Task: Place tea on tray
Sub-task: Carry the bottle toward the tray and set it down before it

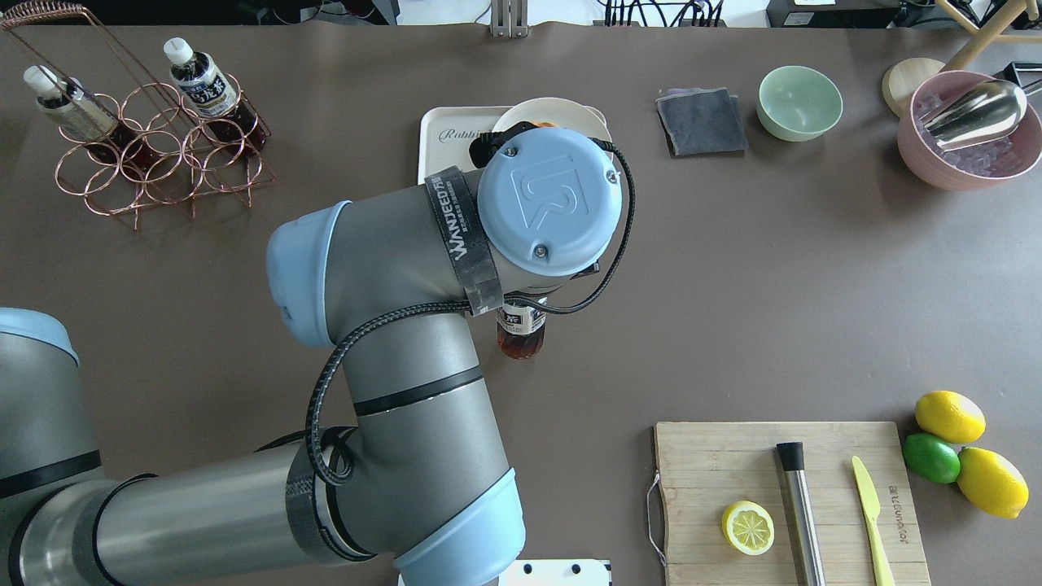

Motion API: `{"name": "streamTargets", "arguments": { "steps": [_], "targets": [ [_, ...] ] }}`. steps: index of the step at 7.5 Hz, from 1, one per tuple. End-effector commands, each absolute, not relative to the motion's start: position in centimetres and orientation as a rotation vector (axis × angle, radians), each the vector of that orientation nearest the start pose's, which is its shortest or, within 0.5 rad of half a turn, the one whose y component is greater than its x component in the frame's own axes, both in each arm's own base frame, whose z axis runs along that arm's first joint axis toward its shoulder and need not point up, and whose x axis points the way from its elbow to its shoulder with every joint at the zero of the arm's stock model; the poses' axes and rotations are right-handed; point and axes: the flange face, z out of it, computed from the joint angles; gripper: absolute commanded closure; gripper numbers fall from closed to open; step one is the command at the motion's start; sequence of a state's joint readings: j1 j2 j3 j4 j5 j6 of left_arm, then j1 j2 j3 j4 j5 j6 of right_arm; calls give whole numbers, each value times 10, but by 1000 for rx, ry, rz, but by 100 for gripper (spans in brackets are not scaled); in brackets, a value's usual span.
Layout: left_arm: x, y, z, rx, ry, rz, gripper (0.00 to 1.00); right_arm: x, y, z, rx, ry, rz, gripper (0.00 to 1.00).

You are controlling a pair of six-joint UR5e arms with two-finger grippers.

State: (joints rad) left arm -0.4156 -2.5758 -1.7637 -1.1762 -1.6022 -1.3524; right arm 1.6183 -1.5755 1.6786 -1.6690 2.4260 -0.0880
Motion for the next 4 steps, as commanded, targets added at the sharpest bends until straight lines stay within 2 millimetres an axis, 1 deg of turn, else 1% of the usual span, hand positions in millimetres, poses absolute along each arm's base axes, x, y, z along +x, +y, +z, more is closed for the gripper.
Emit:
{"name": "streamTargets", "arguments": {
  "steps": [1,2,3,4],
  "targets": [
    [544,-376,48,246,808,-167,100,82,-486,611,65,-849,-41,0],
    [543,-375,44,248,816,-168,100,82,-486,611,65,-849,-42,0],
    [543,-374,44,248,816,-166,4,82,-486,611,65,-849,-41,0],
    [542,-375,45,249,815,-167,2,82,-486,610,66,-849,-41,0]
  ]
}}
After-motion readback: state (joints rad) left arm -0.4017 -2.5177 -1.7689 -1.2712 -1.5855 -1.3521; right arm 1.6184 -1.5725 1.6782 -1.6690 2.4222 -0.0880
